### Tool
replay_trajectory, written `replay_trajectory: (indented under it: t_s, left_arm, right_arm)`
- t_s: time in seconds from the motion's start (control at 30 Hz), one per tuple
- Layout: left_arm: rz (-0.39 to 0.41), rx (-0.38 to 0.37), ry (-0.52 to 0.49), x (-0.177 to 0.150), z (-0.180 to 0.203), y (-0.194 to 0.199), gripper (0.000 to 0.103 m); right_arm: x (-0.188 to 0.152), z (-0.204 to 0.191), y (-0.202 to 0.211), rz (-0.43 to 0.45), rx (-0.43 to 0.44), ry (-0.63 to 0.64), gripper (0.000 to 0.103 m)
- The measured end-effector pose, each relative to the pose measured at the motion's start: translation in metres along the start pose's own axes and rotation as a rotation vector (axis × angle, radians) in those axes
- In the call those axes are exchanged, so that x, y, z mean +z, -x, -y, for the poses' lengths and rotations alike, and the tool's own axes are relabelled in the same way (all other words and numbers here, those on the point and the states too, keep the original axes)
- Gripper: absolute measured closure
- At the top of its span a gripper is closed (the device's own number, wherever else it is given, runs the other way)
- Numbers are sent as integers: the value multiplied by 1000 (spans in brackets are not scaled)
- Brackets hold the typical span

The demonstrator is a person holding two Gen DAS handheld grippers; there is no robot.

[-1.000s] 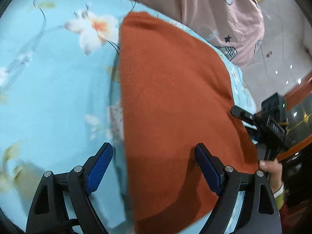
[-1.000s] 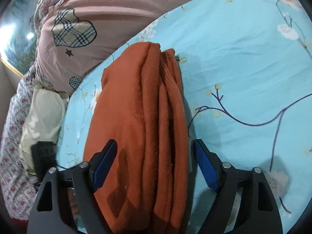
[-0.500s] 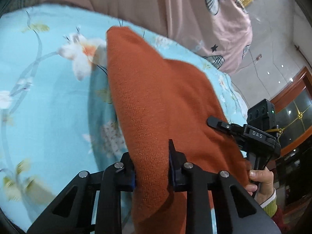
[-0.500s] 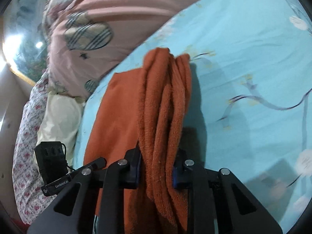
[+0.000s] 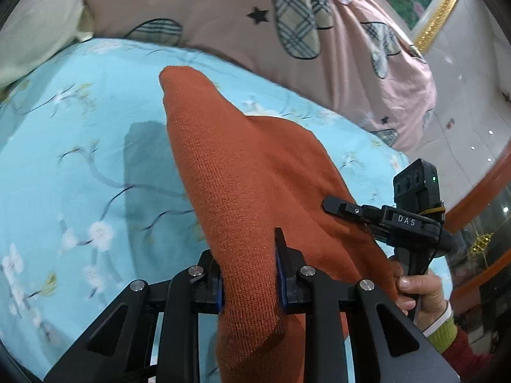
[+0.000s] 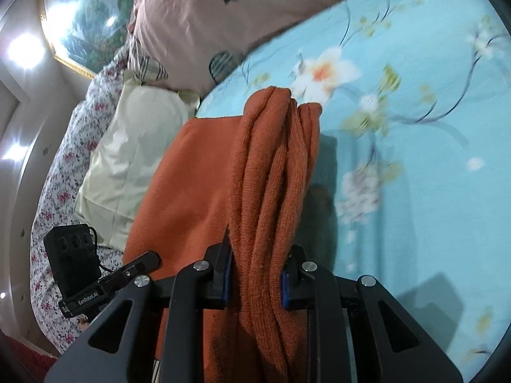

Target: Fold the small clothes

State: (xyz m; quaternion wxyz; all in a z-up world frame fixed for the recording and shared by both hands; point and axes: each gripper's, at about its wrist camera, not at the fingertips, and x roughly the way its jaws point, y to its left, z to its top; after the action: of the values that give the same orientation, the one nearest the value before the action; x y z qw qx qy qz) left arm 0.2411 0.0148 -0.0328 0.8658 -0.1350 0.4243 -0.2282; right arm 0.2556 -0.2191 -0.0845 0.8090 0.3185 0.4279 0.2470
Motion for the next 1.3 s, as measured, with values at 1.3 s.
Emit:
replay_trajectory:
  t_s: [1.3]
  left_arm:
    - [-76, -22, -129, -61, 2, 15, 56]
  right_arm:
    - [14, -6, 11, 91, -265, 83, 93]
